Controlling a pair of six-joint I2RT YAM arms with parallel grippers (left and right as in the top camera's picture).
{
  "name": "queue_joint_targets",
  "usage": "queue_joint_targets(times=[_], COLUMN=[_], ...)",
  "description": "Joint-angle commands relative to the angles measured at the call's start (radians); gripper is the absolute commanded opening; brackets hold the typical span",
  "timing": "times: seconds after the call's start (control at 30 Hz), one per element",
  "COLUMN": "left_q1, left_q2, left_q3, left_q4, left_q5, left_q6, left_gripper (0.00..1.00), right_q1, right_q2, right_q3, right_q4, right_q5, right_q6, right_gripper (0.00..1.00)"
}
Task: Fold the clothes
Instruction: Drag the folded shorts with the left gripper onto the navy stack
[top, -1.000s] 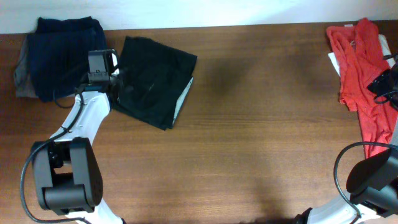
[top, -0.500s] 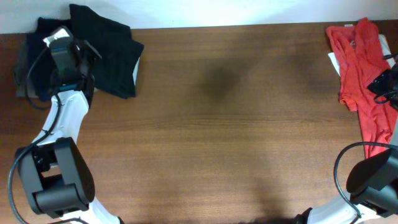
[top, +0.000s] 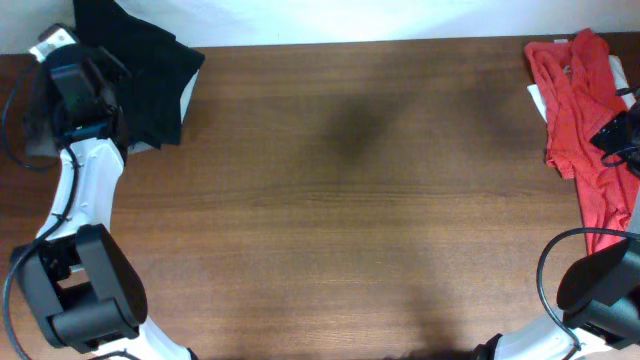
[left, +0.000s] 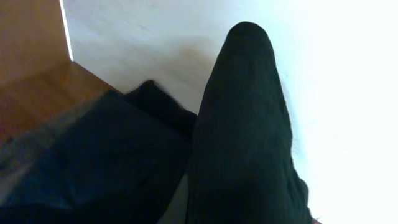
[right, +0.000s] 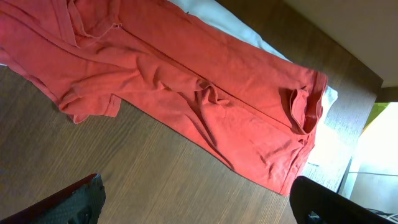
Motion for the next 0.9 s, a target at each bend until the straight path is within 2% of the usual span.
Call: queue_joint_targets(times=[0.0, 0.23, 0.37, 0.43, 0.47, 0.53, 0.57, 0.6, 0.67, 0.77, 0.87], left_q1=[0.039, 0.109, 0.144, 0.165, 0.182, 0.198, 0.200, 0.200, 0.192, 0.157, 0.129], left_q2=[0.037, 0.128, 0.186, 0.198, 0.202, 0.201, 0.197, 0.188, 0.161, 0.087, 0.065], left_q3=[0.036, 0.036, 0.036, 0.036, 0.036, 0.036, 0.036, 0.036, 0.036, 0.036, 0.036], left_q4=[0.029, 0.127, 0.177, 0.195, 0.208, 0.230, 0.229, 0.218, 0.200, 0.163, 0.067], left_q5=[-0.027, -0.060, -0.137, -0.139, -0.145, -0.154, -0.154, -0.154, -0.153, -0.130, 0.082], left_q6=[0.070, 0.070, 0.073, 0.123, 0.204, 0.265, 0.265, 0.265, 0.264, 0.264, 0.264], left_gripper=[0.01, 0.01, 0.02, 0.01, 0.12, 0.24, 0.34, 0.57, 0.72, 0.68, 0.67], right_q1=[-0.001, -0.001, -0.001, -0.001, -0.001, -0.001, -0.001, -0.002, -0.001, -0.001, -0.001], right_q2=[-0.018, -0.018, -0.018, -0.018, -0.018, -0.018, -0.018, -0.018, -0.018, -0.018, -0.018], right_q3=[0.003, 0.003, 0.003, 0.003, 0.003, 0.003, 0.003, 0.003, 0.003, 0.003, 0.003], right_q4=[0.000, 0.000, 0.000, 0.000, 0.000, 0.000, 0.000, 0.000, 0.000, 0.000, 0.000], right_q5=[0.019, 0.019, 0.019, 0.020, 0.020, 0.019, 0.019, 0.020, 0.020, 0.020, 0.019], right_q6=[0.009, 0.009, 0.009, 0.009, 0.009, 0.009, 0.009, 0.009, 0.009, 0.009, 0.009], right_gripper=[0.98, 0.98, 0.98, 0.98, 0.99, 0.98, 0.98, 0.98, 0.98, 0.98, 0.98])
